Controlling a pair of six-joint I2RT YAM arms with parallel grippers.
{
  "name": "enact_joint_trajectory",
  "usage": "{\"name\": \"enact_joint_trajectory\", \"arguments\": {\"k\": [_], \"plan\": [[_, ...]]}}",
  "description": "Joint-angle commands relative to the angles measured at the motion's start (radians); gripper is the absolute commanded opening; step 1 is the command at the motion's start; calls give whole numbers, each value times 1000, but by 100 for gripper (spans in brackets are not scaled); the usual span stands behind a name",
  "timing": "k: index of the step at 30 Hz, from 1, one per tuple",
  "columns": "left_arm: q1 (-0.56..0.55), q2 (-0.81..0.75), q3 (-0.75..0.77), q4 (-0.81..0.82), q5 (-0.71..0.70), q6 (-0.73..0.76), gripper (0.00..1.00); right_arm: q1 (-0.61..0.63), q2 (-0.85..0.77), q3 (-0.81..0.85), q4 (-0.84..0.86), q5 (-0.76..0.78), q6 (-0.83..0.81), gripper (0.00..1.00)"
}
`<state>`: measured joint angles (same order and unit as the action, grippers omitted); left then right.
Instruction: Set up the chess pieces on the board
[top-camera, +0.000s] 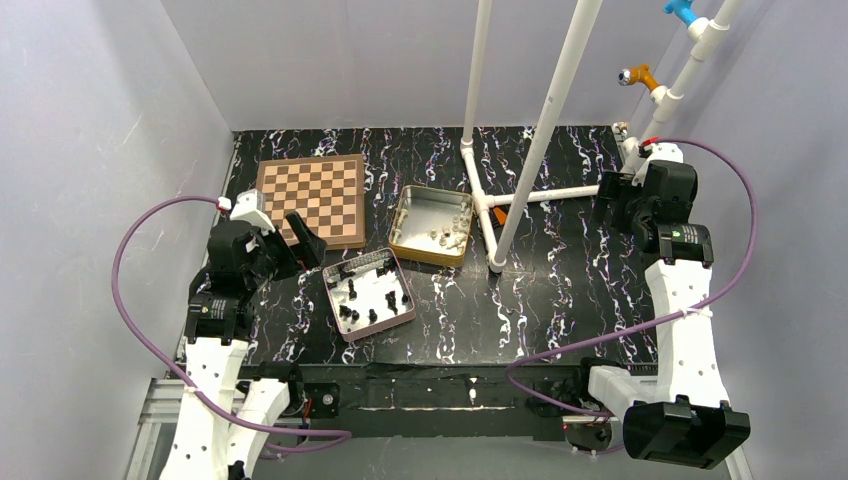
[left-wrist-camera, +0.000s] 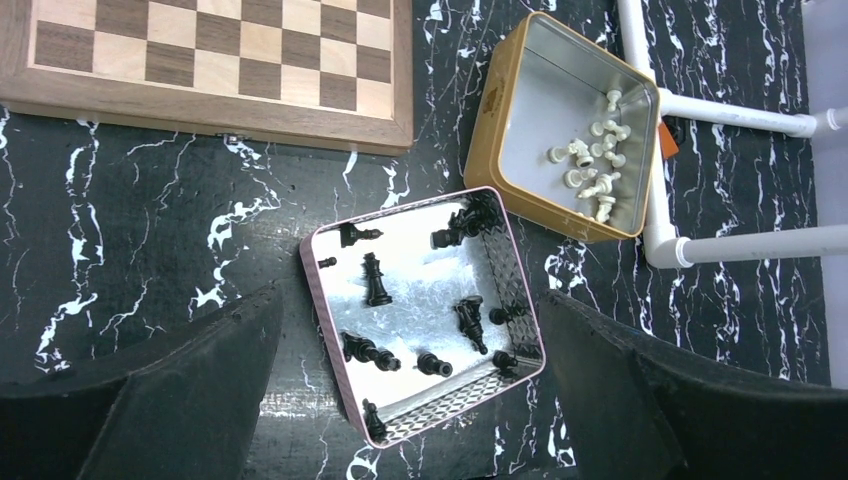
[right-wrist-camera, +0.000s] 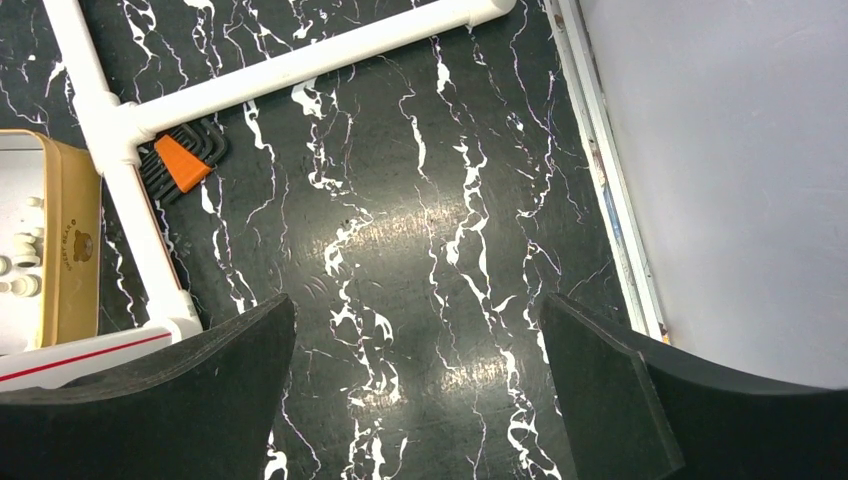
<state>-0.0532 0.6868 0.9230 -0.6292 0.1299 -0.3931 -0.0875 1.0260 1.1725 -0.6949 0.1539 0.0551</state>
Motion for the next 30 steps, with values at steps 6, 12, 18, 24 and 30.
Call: {"name": "enact_joint_trajectory", "arguments": {"k": [6, 12, 18, 24, 30], "plan": [[0, 14, 41, 13, 71, 21, 99, -2, -5, 44, 10, -32, 2, 100], [-15, 25, 44, -7, 122, 17, 99, -2, -34, 16, -47, -374, -284, 100], [-57, 44, 66, -131, 125, 39, 99, 0, -75, -63, -209, -748, -600, 100], [-142, 37, 40, -239, 87, 25, 94, -1, -98, -114, -352, -870, -820, 100], [-320, 43, -32, -282, -11, -85, 89, 2, -107, -148, -523, -1039, -1131, 100]]}}
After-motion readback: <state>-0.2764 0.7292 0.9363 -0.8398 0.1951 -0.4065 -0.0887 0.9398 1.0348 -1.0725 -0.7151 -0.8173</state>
